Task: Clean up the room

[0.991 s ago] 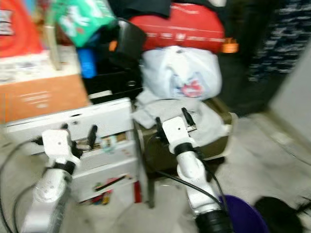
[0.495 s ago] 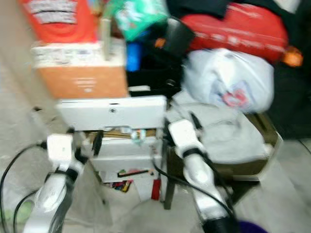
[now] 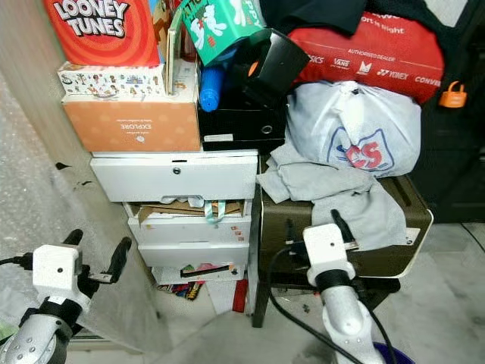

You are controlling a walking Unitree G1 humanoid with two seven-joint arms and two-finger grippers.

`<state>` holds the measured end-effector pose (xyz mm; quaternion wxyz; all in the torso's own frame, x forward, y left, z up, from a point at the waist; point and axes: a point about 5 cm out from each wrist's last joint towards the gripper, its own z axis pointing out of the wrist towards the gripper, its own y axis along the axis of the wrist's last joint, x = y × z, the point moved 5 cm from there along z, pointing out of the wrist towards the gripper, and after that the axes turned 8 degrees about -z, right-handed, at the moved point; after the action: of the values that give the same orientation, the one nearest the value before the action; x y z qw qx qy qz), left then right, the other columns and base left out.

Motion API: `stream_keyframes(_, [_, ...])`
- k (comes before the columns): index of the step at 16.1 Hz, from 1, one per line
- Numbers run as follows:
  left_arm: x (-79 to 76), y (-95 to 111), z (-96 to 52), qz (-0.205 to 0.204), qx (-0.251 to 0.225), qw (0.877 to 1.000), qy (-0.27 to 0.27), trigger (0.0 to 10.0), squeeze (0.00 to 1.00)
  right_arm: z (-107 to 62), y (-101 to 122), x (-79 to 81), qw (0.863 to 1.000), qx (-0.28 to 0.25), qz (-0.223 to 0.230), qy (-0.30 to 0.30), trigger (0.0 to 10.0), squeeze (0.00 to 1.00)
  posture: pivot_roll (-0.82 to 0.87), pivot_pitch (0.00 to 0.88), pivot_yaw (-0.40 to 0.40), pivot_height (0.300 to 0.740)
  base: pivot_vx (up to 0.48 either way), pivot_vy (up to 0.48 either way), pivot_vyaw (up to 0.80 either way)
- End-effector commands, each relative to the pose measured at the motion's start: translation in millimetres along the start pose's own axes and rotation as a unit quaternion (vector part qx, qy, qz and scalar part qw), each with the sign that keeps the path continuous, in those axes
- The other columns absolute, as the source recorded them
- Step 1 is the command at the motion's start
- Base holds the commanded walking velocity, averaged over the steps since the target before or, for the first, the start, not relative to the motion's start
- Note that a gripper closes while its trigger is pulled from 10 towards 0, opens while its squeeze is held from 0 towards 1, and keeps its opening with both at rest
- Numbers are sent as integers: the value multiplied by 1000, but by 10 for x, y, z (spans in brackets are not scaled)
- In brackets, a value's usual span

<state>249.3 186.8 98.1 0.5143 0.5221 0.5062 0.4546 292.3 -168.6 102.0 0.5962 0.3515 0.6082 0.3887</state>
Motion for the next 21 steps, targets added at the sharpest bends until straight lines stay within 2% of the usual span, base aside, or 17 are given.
stream_keyframes(1, [-37, 83, 41, 0, -9, 1000, -8, 10000, 0, -3, 67, -32, 1000, -6, -7, -1, 10000, 0, -36, 55, -26, 740, 0, 0, 0])
stream_keyframes(8, [-121, 96, 61, 1, -10, 1000, -25, 10000, 0, 7, 82, 79, 1000, -5, -6, 18, 10000, 0, -40, 64, -23, 740, 0, 0, 800])
stream_keyframes(15, [-124, 119, 92, 1, -14, 1000, -25, 10000, 0, 50, 125, 102, 1000, -12, -7, 27, 10000, 0, -40, 69, -27, 740, 0, 0, 800])
stream_keyframes(21, [-191, 118, 103, -3, -14, 999, -32, 10000, 0, 57, 124, 125, 999, -12, -4, 32, 10000, 0, -39, 72, -26, 740, 0, 0, 800])
